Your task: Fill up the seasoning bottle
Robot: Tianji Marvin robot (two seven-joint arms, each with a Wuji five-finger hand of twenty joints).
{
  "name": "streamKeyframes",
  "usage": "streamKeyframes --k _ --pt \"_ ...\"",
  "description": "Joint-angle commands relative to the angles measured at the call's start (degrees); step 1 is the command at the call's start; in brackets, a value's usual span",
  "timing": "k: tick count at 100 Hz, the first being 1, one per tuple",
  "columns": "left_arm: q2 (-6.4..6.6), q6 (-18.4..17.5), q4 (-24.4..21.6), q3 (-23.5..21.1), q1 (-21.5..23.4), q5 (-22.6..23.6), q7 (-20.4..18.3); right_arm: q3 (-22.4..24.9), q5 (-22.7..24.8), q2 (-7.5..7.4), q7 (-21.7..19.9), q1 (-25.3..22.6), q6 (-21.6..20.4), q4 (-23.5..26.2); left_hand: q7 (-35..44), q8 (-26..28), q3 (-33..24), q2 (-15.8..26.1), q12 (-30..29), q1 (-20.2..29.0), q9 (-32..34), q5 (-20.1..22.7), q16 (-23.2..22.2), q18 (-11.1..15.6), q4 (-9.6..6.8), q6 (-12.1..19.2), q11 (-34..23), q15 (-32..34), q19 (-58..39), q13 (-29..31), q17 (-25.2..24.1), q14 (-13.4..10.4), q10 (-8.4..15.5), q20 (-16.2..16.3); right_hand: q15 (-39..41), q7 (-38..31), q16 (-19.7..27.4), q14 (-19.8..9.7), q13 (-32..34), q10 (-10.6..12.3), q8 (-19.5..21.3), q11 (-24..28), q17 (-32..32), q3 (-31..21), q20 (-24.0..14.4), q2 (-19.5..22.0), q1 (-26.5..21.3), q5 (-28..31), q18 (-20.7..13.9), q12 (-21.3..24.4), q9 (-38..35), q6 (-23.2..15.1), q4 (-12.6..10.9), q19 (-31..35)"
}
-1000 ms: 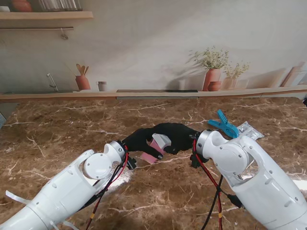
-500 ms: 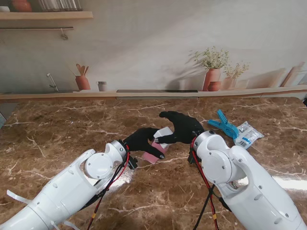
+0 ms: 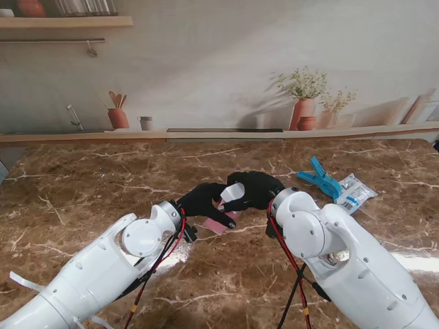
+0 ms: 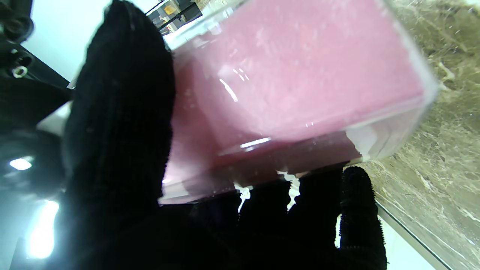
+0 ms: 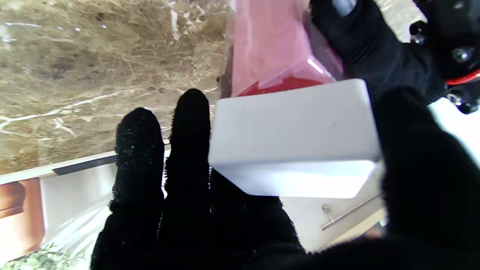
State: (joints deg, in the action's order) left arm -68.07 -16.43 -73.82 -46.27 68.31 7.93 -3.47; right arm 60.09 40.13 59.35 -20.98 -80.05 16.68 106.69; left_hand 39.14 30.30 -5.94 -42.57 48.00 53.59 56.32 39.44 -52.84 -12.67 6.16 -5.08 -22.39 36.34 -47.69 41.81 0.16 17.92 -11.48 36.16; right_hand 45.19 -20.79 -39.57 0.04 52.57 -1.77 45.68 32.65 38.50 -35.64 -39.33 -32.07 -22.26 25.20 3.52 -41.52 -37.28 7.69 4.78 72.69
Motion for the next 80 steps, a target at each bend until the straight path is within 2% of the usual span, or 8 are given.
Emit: streamKeyframes --k 1,7,10,13,18,32,50,80 --pt "-0.10 -0.1 -0.6 -0.1 0.0 0.1 0.2 0.4 -0.8 0.37 -1.4 -0.3 -2.5 -0.7 9.3 3.8 -14.3 25.0 4.1 8.5 5.7 6.5 0.3 1.5 -0.29 14.3 -12.6 1.0 0.1 -0.1 -1.2 -2.4 7.2 1.0 2.1 -5.4 -0.7 -1.6 3.0 4.0 3.1 2.8 1.9 -7.0 1.4 -2.0 -4.7 4.4 -1.7 -0.9 -3.5 -5.4 -0.3 3.1" --pt "-0.04 0.0 -0.7 -0.2 0.2 0.2 0.1 0.9 -1.2 0.52 -0.5 -0.5 -4.3 -1.1 9.3 3.8 -14.3 25.0 4.1 8.5 5.8 6.5 0.3 1.4 -0.27 14.3 -12.6 1.0 0.1 0.0 -1.2 -2.5 7.3 1.0 2.0 -6.9 -0.4 -2.2 4.4 4.5 3.5 2.9 3.2 -20.6 1.8 -5.6 -8.0 7.3 -1.8 -0.1 -6.0 -7.0 2.2 3.0" --pt "-0.04 0.1 -0.8 -0.2 0.2 0.2 0.1 1.1 -1.6 0.57 -0.1 -0.7 -5.4 -1.3 9.4 3.8 -14.4 25.0 4.1 8.5 5.8 6.5 0.3 1.4 -0.27 14.3 -12.6 1.0 0.1 0.0 -1.2 -2.4 7.3 1.0 1.6 -7.3 -0.3 -2.6 4.9 4.6 3.4 2.7 3.7 -24.3 1.9 -7.4 -9.7 8.1 -1.9 0.3 -6.8 -7.6 2.3 2.6" --pt "-0.03 0.1 -0.8 -0.2 0.3 0.2 0.1 1.4 -2.0 0.64 0.3 -0.8 -6.3 -1.5 9.4 3.8 -14.4 25.0 4.1 8.5 5.8 6.6 0.3 1.4 -0.27 14.3 -12.6 0.9 0.1 0.0 -1.2 -2.4 7.2 1.0 1.0 -7.7 -0.5 -2.5 5.1 4.5 3.0 2.4 4.0 -27.2 2.0 -9.5 -12.9 9.1 -2.0 -1.1 -7.5 -8.2 5.1 1.7" --pt "-0.03 0.2 -0.8 -0.2 0.4 0.1 0.1 1.8 -2.5 0.83 1.6 -1.1 -8.5 -2.0 9.3 3.8 -14.4 25.0 4.1 8.5 5.8 6.6 0.3 1.3 -0.26 14.3 -12.6 1.0 0.1 0.1 -1.2 -2.4 7.2 1.0 -0.1 -8.4 -1.6 -1.7 5.3 4.6 2.6 1.3 4.3 -28.0 2.1 -10.6 -17.9 10.0 -2.3 -3.1 -8.8 -8.9 7.9 0.3" --pt "-0.13 0.2 -0.5 -0.1 0.5 -0.1 0.2 3.1 -5.1 1.27 4.2 -1.5 -14.2 -3.5 9.3 3.8 -14.5 25.0 4.1 8.5 5.8 6.5 0.4 1.2 -0.23 14.3 -12.5 0.9 0.1 -0.1 -1.2 -2.4 7.2 1.0 -4.4 -9.9 -2.6 -0.3 4.6 4.9 1.5 -1.2 3.4 -33.6 2.1 -12.1 -24.7 10.8 -1.8 -3.3 -9.7 -10.0 9.3 -3.7" --pt "-0.29 -0.1 -0.3 -0.2 0.5 -0.4 0.6 4.7 -7.3 1.67 6.6 -1.9 -19.4 -4.8 9.2 3.3 -15.1 24.5 1.2 8.1 6.2 7.0 1.5 0.9 0.08 14.7 -8.6 -0.6 0.3 -0.7 -1.3 -3.2 7.9 0.9 -8.7 -9.6 -3.4 -0.3 1.1 5.7 -0.2 -2.2 -1.2 -36.8 3.4 -11.9 -25.6 10.0 -0.7 -0.6 -8.1 -10.3 10.0 -8.2" --pt "-0.77 -0.2 0.7 -0.1 0.4 -0.3 2.0 8.7 -5.1 1.69 7.5 -5.2 -18.1 -1.7 9.0 0.5 -17.5 23.1 -5.4 6.9 7.2 7.4 3.8 0.7 0.81 15.1 -2.6 -2.8 -0.2 -1.8 -1.2 -4.7 9.4 1.4 -8.2 -10.3 -5.8 -0.2 1.4 5.5 -1.5 -1.2 -1.0 -35.1 -0.6 -11.5 -25.1 10.6 -0.8 -0.5 -8.6 -10.3 9.9 -9.1"
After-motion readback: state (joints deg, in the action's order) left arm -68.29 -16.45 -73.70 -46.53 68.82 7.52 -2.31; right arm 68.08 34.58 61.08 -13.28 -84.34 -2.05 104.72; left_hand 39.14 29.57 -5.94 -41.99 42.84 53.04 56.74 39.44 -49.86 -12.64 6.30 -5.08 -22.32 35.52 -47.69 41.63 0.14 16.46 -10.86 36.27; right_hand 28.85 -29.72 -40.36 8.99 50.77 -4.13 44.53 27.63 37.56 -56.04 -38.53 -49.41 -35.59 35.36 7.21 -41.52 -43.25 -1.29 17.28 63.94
